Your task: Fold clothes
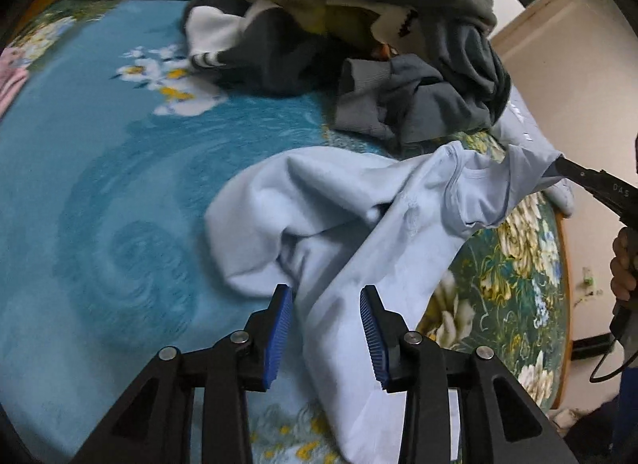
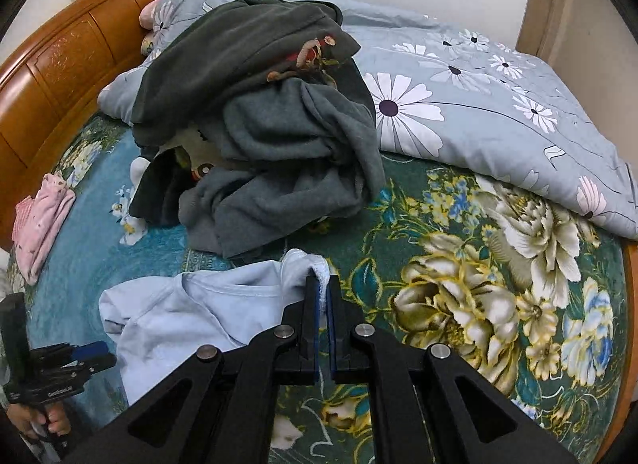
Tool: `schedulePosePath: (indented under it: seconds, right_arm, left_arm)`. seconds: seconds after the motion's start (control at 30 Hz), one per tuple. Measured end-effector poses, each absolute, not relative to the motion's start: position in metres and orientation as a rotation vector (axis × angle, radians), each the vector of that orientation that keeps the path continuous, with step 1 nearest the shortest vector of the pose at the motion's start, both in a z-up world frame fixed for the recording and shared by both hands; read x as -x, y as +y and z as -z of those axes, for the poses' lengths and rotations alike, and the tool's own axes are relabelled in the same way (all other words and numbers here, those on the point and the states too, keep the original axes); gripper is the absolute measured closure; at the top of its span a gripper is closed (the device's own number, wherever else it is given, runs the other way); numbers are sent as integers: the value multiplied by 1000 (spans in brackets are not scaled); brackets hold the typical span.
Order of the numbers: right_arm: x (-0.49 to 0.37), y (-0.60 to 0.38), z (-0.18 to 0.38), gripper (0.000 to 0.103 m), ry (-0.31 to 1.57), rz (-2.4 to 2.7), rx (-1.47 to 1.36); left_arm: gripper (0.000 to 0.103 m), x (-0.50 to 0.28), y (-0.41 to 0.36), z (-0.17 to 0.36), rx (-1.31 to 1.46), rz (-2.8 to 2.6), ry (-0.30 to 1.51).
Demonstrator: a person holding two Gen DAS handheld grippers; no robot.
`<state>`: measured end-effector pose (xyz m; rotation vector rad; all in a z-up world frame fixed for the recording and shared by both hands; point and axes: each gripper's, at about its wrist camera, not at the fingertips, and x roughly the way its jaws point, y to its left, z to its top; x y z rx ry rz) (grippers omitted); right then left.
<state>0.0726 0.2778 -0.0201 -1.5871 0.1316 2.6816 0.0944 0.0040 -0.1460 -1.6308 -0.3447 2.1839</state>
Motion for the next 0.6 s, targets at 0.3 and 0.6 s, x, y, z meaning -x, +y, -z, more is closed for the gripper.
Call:
schedulePosePath:
  seconds: [0.3,0.6]
  right_arm:
    - [-67,274,22,100,125,-2653,1619]
    - [-76,261,-3,100,116,-2679,1512]
  left_arm:
    - [72,-93,53,132,1565,-2144,-85]
    - [100,-120,42,97,1444,-2282,-46]
